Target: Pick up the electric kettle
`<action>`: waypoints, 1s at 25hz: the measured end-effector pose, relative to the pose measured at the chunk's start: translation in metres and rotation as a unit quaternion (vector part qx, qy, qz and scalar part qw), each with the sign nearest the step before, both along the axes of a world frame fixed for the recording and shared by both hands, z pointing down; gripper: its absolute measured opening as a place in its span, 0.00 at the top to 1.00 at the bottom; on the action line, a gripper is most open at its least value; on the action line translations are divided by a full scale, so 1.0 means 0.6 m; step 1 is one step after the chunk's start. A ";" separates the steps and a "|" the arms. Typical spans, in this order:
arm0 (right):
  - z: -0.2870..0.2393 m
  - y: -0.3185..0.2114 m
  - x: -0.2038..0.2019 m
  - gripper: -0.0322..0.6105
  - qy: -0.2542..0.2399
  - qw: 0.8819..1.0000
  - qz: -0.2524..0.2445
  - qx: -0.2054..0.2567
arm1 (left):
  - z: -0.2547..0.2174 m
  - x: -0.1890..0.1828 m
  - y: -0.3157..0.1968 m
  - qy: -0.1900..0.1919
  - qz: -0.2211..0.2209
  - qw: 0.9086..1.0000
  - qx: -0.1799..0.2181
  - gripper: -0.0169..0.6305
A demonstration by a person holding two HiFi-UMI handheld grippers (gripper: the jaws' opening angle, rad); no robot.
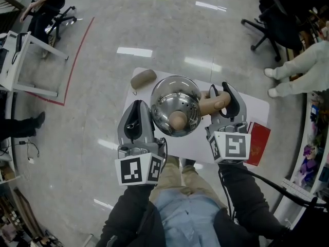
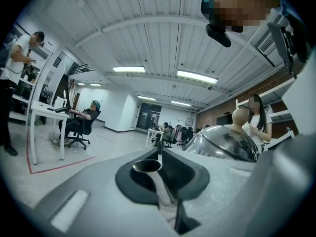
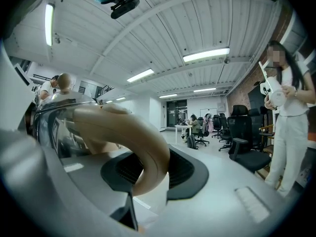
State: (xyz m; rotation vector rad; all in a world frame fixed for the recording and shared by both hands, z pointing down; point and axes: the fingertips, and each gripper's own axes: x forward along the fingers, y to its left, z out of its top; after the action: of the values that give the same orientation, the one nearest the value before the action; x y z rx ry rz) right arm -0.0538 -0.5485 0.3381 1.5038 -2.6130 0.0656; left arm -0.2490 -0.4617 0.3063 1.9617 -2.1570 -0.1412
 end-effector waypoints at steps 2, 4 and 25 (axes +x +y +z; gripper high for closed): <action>-0.014 0.004 -0.001 0.72 -0.001 1.000 -0.001 0.006 | -0.012 0.000 0.005 0.000 -0.001 1.000 0.004 0.94; -0.029 0.007 -0.001 0.72 -0.004 1.000 -0.003 0.012 | -0.026 0.000 0.010 -0.001 -0.002 1.000 0.010 0.94; -0.186 0.087 0.024 0.72 -0.037 0.996 -0.030 0.080 | -0.181 0.032 0.104 -0.028 -0.028 0.996 0.085 0.94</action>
State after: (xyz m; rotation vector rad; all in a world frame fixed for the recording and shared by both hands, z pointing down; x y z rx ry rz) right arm -0.0393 -0.4965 0.2263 1.4976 -2.7792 -0.0977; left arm -0.2298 -0.3990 0.1977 2.0172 -2.3055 -0.2905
